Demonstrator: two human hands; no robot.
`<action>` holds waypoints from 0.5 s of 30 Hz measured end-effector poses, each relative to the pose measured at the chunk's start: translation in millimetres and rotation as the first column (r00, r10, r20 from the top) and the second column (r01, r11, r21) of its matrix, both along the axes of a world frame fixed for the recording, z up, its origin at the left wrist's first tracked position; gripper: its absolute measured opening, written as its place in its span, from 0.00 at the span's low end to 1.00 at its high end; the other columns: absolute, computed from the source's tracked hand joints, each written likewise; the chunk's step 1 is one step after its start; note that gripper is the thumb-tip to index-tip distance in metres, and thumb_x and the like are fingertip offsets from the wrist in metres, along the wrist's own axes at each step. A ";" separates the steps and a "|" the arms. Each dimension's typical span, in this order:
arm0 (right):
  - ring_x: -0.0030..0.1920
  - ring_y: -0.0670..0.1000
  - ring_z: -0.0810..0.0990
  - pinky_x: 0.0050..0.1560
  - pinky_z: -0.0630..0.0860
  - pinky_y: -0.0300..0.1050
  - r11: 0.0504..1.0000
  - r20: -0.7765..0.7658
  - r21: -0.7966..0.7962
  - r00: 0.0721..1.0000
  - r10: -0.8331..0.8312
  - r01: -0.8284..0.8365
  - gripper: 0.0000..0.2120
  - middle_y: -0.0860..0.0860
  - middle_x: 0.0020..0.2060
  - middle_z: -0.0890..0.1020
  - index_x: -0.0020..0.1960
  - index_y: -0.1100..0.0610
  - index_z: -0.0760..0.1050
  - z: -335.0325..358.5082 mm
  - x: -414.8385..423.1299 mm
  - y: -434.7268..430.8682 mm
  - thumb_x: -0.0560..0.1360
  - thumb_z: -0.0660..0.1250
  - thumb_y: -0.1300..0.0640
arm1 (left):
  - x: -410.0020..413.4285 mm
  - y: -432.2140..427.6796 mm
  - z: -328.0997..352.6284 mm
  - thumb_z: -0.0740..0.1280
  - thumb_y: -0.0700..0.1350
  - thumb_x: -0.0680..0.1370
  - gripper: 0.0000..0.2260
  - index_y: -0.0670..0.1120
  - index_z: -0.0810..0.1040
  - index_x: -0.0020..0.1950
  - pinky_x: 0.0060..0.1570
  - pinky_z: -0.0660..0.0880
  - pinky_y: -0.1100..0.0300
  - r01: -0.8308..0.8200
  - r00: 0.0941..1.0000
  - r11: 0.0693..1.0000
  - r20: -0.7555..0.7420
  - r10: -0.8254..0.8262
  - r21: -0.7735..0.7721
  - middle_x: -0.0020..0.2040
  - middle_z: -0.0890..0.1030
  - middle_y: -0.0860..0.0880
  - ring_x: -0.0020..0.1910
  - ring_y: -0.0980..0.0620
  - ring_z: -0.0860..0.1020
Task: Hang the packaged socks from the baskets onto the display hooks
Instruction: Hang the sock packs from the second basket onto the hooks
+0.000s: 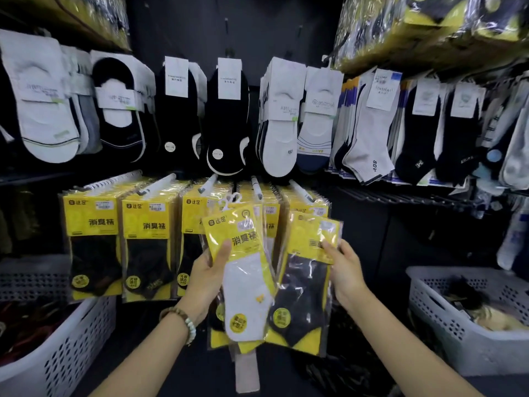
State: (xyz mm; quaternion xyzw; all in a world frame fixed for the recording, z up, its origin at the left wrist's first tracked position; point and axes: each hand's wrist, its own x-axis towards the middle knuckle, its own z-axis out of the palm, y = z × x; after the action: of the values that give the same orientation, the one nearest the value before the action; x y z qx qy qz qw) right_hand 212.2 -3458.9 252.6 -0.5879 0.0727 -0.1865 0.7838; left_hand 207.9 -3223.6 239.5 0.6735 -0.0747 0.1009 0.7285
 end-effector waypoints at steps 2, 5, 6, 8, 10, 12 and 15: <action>0.49 0.58 0.81 0.54 0.77 0.55 0.993 -0.002 -0.056 0.994 -0.107 0.107 0.05 0.59 0.48 0.82 0.44 0.56 0.75 1.9 8.9 -19.8 0.78 0.64 0.61 | 2.3 7.1 2.4 0.62 0.61 0.73 0.15 0.56 0.78 0.54 0.33 0.74 0.74 -0.018 1.000 1.000 0.016 0.019 -0.010 0.45 0.84 0.63 0.42 0.65 0.82; 0.52 0.55 0.81 0.58 0.75 0.52 0.977 0.035 -0.147 0.988 -0.152 0.155 0.05 0.54 0.47 0.83 0.45 0.53 0.76 10.6 24.0 -36.4 0.78 0.64 0.61 | 6.3 11.5 3.7 0.61 0.60 0.73 0.13 0.57 0.78 0.52 0.32 0.73 0.75 -0.015 1.000 1.000 0.011 0.015 -0.019 0.44 0.83 0.64 0.43 0.65 0.81; 0.50 0.54 0.81 0.57 0.76 0.51 0.973 0.049 -0.182 0.989 -0.138 0.144 0.05 0.53 0.47 0.83 0.45 0.53 0.76 13.8 29.8 -38.1 0.78 0.64 0.61 | 7.4 11.4 3.4 0.61 0.61 0.73 0.13 0.57 0.79 0.50 0.32 0.74 0.75 -0.011 1.000 1.000 0.005 0.012 -0.021 0.44 0.84 0.63 0.43 0.65 0.82; 0.46 0.50 0.81 0.54 0.77 0.47 0.959 0.075 -0.266 0.994 -0.083 0.100 0.04 0.53 0.46 0.83 0.46 0.54 0.76 18.0 41.6 -37.8 0.78 0.64 0.62 | 9.8 10.9 2.1 0.62 0.61 0.72 0.13 0.58 0.79 0.49 0.32 0.74 0.75 -0.005 1.000 1.000 0.002 0.005 -0.022 0.44 0.84 0.63 0.43 0.64 0.82; 0.45 0.48 0.81 0.49 0.77 0.43 0.945 0.084 -0.320 0.996 -0.039 0.064 0.05 0.51 0.45 0.83 0.47 0.53 0.76 19.1 54.0 -34.6 0.78 0.64 0.62 | 11.9 10.0 0.9 0.61 0.61 0.72 0.13 0.58 0.79 0.50 0.34 0.74 0.73 0.001 1.000 1.000 0.008 -0.001 -0.013 0.45 0.84 0.63 0.44 0.64 0.82; 0.45 0.46 0.82 0.45 0.76 0.39 0.946 0.073 -0.319 0.997 -0.031 0.053 0.05 0.49 0.45 0.83 0.49 0.53 0.76 17.0 65.9 -32.6 0.78 0.64 0.61 | 14.0 9.0 0.3 0.61 0.61 0.73 0.13 0.58 0.78 0.52 0.35 0.74 0.72 0.004 1.000 1.000 0.019 -0.003 -0.012 0.46 0.84 0.63 0.44 0.64 0.82; 0.44 0.46 0.81 0.44 0.75 0.37 0.950 0.044 -0.300 0.996 -0.077 0.087 0.02 0.51 0.46 0.83 0.49 0.56 0.77 6.2 81.1 -32.5 0.76 0.67 0.59 | 15.4 6.2 0.6 0.62 0.60 0.73 0.13 0.57 0.78 0.52 0.32 0.73 0.75 0.018 1.000 1.000 0.022 -0.018 -0.019 0.45 0.84 0.63 0.42 0.65 0.82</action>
State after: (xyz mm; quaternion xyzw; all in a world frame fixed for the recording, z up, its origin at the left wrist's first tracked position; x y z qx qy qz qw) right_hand 293.3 -3491.4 258.8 -0.6939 0.0551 -0.2372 0.6777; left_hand 223.3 -3217.4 240.1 0.6645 -0.0879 0.1025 0.7350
